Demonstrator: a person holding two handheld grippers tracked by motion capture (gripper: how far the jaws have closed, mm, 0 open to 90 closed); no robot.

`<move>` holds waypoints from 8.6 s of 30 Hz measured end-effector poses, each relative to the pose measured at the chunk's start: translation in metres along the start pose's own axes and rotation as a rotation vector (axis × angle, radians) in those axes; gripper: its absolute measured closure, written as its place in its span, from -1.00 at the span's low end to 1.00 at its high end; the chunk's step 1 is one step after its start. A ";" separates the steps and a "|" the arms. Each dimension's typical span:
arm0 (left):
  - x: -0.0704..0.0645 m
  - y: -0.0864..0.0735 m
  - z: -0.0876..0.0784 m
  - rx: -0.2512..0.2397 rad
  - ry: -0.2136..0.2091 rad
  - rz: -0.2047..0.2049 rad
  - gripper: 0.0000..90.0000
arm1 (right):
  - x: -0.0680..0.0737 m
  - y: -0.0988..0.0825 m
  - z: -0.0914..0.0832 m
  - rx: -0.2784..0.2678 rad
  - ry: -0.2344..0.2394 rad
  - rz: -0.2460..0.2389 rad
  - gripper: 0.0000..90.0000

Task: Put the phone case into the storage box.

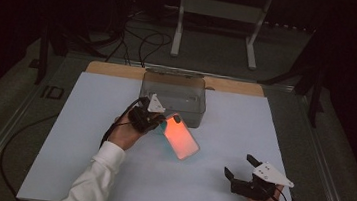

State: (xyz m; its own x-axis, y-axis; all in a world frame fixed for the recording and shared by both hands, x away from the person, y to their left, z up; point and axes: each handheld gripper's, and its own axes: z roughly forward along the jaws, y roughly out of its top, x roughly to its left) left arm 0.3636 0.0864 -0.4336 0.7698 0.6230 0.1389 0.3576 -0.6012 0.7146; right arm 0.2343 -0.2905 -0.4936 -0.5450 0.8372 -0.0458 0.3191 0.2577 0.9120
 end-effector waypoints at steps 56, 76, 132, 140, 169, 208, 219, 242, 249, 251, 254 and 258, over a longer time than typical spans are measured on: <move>0.017 -0.088 -0.071 -0.147 0.184 -0.121 0.97 | 0.006 0.001 0.007 0.019 0.035 0.007 -0.80; 0.010 -0.081 -0.080 -0.188 0.222 -0.068 0.97 | 0.016 0.036 0.028 0.061 0.148 0.004 -0.80; -0.014 -0.065 -0.090 -0.256 0.188 0.062 0.97 | 0.066 0.159 0.097 0.238 0.492 -0.032 -0.80; -0.018 -0.063 -0.090 -0.255 0.180 0.079 0.97 | 0.073 0.161 0.106 0.271 0.535 -0.024 -0.76; -0.031 -0.058 -0.087 -0.273 0.176 0.150 0.97 | 0.089 0.171 0.123 0.434 0.713 0.076 0.34; -0.034 -0.056 -0.088 -0.303 0.172 0.163 0.90 | 0.092 0.163 0.127 0.555 0.675 0.228 0.83; -0.032 -0.055 -0.090 -0.343 0.143 0.104 0.14 | 0.092 0.163 0.128 0.542 0.665 0.229 0.83; -0.019 -0.057 -0.096 -0.385 0.175 -0.066 -0.99 | 0.093 0.167 0.123 0.505 0.658 0.222 0.83; -0.014 -0.061 -0.098 -0.396 0.174 -0.095 -0.99 | 0.091 0.169 0.121 0.485 0.648 0.226 0.83; -0.013 -0.061 -0.098 -0.392 0.180 -0.099 -0.99 | 0.090 0.169 0.121 0.481 0.643 0.229 0.83; -0.012 -0.062 -0.097 -0.388 0.183 -0.110 -0.99 | 0.090 0.170 0.120 0.478 0.626 0.230 0.83; -0.011 -0.063 -0.097 -0.384 0.194 -0.116 -0.99 | 0.089 0.171 0.120 0.469 0.615 0.237 0.83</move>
State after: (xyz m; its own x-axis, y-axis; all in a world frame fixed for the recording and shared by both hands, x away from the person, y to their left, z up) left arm 0.2815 0.1663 -0.4134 0.6098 0.7797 0.1424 0.1856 -0.3152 0.9307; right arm 0.3331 -0.1141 -0.3909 -0.7075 0.5147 0.4843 0.6972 0.3966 0.5972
